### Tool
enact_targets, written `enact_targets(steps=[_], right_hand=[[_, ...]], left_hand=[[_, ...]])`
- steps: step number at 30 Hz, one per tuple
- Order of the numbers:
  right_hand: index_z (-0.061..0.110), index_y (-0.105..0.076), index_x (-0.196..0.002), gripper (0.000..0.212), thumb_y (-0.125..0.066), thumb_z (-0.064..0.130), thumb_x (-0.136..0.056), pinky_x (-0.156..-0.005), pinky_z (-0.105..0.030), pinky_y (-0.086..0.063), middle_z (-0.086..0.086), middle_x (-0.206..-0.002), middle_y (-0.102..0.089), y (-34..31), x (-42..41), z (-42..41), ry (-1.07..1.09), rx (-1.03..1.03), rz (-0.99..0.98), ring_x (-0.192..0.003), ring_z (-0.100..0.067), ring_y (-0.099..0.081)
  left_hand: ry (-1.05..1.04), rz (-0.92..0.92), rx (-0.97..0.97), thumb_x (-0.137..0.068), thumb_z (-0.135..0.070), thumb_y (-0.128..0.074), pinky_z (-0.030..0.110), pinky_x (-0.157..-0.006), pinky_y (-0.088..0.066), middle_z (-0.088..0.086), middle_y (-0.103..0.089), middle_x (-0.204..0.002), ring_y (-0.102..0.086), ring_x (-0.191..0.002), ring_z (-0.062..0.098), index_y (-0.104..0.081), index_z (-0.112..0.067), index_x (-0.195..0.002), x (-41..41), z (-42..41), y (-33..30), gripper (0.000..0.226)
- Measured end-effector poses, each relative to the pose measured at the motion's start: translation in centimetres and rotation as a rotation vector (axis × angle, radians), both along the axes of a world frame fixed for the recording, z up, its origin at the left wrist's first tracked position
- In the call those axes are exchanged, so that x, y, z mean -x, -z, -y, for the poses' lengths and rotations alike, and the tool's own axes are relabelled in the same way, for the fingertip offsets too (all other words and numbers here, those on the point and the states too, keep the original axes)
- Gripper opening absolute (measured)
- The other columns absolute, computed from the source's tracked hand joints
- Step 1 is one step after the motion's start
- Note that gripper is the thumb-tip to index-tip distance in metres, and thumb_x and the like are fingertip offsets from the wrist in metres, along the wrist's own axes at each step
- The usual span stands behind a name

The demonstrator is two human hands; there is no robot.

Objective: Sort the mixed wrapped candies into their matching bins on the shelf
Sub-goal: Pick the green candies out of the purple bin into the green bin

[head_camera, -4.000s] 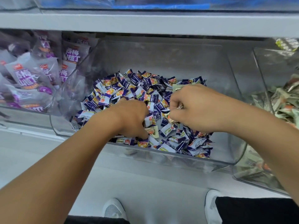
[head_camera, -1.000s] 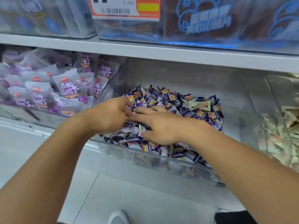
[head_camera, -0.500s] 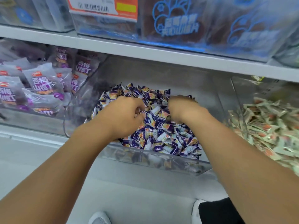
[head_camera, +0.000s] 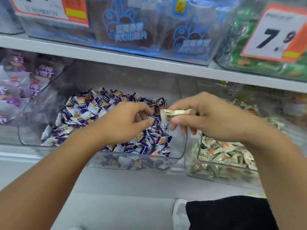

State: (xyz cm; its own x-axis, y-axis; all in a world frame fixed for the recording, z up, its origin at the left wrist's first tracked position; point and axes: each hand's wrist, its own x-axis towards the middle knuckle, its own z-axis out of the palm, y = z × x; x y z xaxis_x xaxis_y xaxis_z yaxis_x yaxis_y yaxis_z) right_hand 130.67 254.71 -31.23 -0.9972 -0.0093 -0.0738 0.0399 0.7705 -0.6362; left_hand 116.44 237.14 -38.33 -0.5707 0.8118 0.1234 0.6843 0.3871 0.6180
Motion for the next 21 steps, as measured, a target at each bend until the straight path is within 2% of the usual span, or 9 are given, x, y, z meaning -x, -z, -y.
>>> enact_targets(steps=[3,6,8,11,13,15,17,19,21], right_hand=[[0.001,-0.068,-0.088,0.023,-0.067,0.025,-0.088,-0.048,-0.031,-0.045,-0.013,-0.080,-0.075,-0.4,-4.8,-4.8,0.174,0.239,0.064,-0.057,-0.020,-0.064],[0.000,-0.071,-0.078,0.033,-0.077,0.032,-0.074,-0.046,-0.025,-0.036,-0.018,-0.068,-0.067,0.6,-7.6,-10.0,0.556,0.276,-0.086,-0.048,-0.016,-0.049],[0.004,-0.071,-0.074,0.026,-0.075,0.028,-0.083,-0.043,-0.022,-0.037,-0.013,-0.063,-0.060,1.2,-8.5,-12.1,0.724,0.292,-0.191,-0.049,-0.014,-0.043],[0.004,-0.065,-0.072,0.031,-0.062,0.023,-0.097,-0.045,-0.021,-0.041,-0.004,-0.061,-0.060,1.7,-9.4,-13.4,0.773,0.325,-0.195,-0.052,-0.012,-0.046],[-0.001,-0.069,-0.080,0.028,-0.065,0.022,-0.096,-0.046,-0.021,-0.042,-0.005,-0.065,-0.063,2.0,-9.8,-13.9,0.808,0.322,-0.198,-0.054,-0.011,-0.049],[-0.003,-0.073,-0.086,0.022,-0.073,0.019,-0.090,-0.046,-0.019,-0.043,-0.007,-0.068,-0.064,2.6,-9.8,-14.9,0.891,0.333,-0.254,-0.052,-0.009,-0.051],[0.000,-0.073,-0.100,0.019,-0.077,0.010,-0.085,-0.055,-0.023,-0.052,-0.009,-0.078,-0.069,3.7,-9.7,-16.0,1.028,0.302,-0.281,-0.059,-0.010,-0.061],[0.006,-0.070,-0.114,0.032,-0.076,0.009,-0.083,-0.081,-0.036,-0.059,-0.008,-0.097,-0.073,4.5,-9.3,-16.6,1.130,0.089,-0.230,-0.084,-0.018,-0.069],[0.011,-0.073,-0.111,0.025,-0.073,0.015,-0.087,-0.089,-0.039,-0.057,-0.001,-0.100,-0.074,3.8,-8.8,-15.4,1.095,-0.084,-0.296,-0.091,-0.016,-0.068]], left_hand=[[0.085,0.032,-0.053,-0.094,-0.036,-0.062,0.011,-0.067,-0.046,-0.015,-0.066,-0.097,-0.061,-0.090,-0.002,-0.064,-0.030,-0.114,-2.0,-2.2,-0.4,0.021],[0.125,0.010,-0.067,-0.095,-0.043,-0.055,0.007,-0.069,-0.043,-0.016,-0.066,-0.102,-0.059,-0.093,-0.005,-0.063,-0.030,-0.115,-3.2,-4.1,-0.5,0.025],[0.108,-0.022,-0.096,-0.094,-0.049,-0.048,0.007,-0.073,-0.041,-0.017,-0.064,-0.104,-0.057,-0.095,-0.006,-0.061,-0.027,-0.119,-3.8,-5.3,-0.6,0.036],[0.057,-0.059,-0.163,-0.092,-0.055,-0.044,0.015,-0.084,-0.043,-0.011,-0.057,-0.123,-0.056,-0.106,0.001,-0.050,-0.025,-0.134,-4.6,-6.7,-0.8,0.052],[0.047,-0.139,-0.176,-0.088,-0.059,-0.046,0.025,-0.093,-0.041,-0.007,-0.048,-0.134,-0.049,-0.115,0.007,-0.043,-0.025,-0.141,-4.9,-7.5,-0.7,0.063],[0.098,-0.204,-0.155,-0.085,-0.064,-0.046,0.026,-0.098,-0.035,-0.006,-0.044,-0.136,-0.043,-0.120,0.008,-0.043,-0.025,-0.141,-5.4,-8.1,-0.5,0.069],[0.171,-0.232,-0.118,-0.087,-0.065,-0.046,0.030,-0.105,-0.035,-0.008,-0.044,-0.139,-0.040,-0.128,0.010,-0.045,-0.026,-0.141,-5.6,-8.8,-0.1,0.066],[0.196,-0.243,-0.093,-0.090,-0.063,-0.045,0.032,-0.110,-0.033,-0.009,-0.045,-0.142,-0.037,-0.133,0.011,-0.045,-0.027,-0.141,-5.8,-9.3,0.3,0.063],[0.195,-0.239,-0.093,-0.091,-0.063,-0.045,0.029,-0.109,-0.031,-0.009,-0.046,-0.142,-0.037,-0.133,0.009,-0.045,-0.027,-0.142,-5.8,-9.4,0.4,0.062]])
